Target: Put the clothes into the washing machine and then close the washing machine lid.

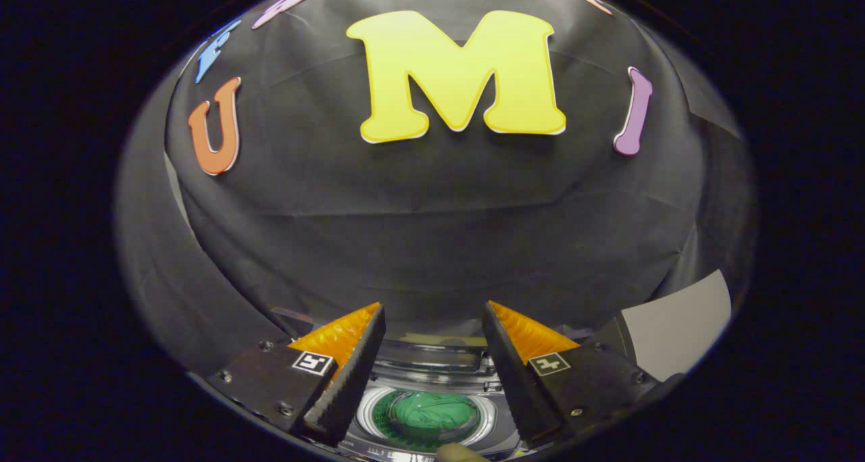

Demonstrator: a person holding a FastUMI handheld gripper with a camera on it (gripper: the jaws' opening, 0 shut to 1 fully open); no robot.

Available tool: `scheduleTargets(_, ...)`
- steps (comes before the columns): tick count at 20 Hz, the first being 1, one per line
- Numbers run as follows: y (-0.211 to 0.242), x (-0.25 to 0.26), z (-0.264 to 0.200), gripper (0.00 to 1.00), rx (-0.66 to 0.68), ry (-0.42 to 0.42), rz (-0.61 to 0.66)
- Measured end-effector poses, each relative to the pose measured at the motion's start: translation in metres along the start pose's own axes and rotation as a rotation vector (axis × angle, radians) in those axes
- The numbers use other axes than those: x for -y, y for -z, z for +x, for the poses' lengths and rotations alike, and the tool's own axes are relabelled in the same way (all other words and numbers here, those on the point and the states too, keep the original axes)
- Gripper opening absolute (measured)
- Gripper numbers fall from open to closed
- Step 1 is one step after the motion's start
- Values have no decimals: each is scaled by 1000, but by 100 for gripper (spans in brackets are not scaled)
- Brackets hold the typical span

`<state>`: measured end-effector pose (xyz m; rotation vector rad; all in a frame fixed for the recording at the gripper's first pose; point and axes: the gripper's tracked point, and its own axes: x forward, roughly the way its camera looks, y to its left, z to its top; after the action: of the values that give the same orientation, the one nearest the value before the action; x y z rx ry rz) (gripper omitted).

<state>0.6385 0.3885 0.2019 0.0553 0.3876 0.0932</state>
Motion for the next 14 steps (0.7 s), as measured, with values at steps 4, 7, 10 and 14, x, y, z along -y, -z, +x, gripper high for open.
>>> scheduleTargets(4, 0, 1, 28, 90, -42, 47, 13)
scheduleTargets(7, 9, 1, 47, 91, -98, 67, 22)
scheduleTargets(10, 17, 5, 60, 91, -131, 90, 37)
scheduleTargets(14, 31, 6, 68, 91, -158, 108, 37)
